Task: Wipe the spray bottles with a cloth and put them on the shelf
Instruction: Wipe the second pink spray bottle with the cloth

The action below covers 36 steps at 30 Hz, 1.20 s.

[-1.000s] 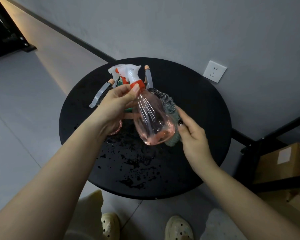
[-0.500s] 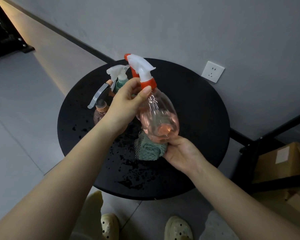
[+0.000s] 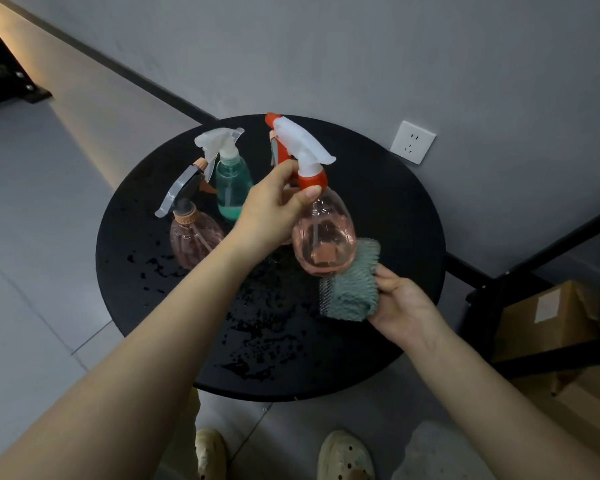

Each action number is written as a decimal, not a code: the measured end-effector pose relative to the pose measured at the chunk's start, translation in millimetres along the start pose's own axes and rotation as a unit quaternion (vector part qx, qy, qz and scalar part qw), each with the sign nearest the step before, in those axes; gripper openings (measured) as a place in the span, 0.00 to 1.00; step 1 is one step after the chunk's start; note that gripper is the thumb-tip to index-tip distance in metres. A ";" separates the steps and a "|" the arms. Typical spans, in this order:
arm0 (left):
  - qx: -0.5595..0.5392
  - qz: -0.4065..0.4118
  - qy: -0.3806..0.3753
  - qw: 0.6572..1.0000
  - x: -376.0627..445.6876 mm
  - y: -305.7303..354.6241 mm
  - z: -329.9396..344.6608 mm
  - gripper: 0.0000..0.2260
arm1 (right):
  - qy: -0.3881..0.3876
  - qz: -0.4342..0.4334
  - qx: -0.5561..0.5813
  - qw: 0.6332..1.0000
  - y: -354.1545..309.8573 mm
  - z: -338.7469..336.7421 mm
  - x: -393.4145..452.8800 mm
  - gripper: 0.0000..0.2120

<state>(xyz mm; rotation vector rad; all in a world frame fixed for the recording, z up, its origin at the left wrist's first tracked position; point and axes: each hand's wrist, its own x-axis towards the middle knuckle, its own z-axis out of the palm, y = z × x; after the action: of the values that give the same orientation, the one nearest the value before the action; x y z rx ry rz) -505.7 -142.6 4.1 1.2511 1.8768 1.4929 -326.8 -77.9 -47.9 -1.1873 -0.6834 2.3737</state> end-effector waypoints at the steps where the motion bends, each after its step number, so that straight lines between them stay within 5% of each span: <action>1: 0.002 -0.005 0.000 1.000 1.0 -0.8 5.6 0.10 | 0.023 -0.014 0.010 1.000 -5.8 -4.4 0.9 0.18; 9: -0.011 -0.042 -0.029 0.999 10.1 -18.6 60.6 0.11 | 0.127 -0.087 0.091 0.984 -39.4 -38.0 6.4 0.17; 19: -0.042 -0.068 -0.036 0.996 22.4 -18.2 119.6 0.10 | 0.212 -0.074 0.042 0.974 -39.4 -61.9 9.7 0.20; 36: -0.040 -0.103 -0.026 0.993 25.8 -38.2 139.2 0.12 | 0.157 -0.079 -0.013 0.984 -22.5 -46.0 7.5 0.09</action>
<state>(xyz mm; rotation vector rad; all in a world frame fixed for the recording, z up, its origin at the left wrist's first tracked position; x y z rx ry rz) -424.5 -46.9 -71.5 1.0154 1.8320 1.3978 -290.4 -44.5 -63.3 -1.4207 -0.6751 1.9953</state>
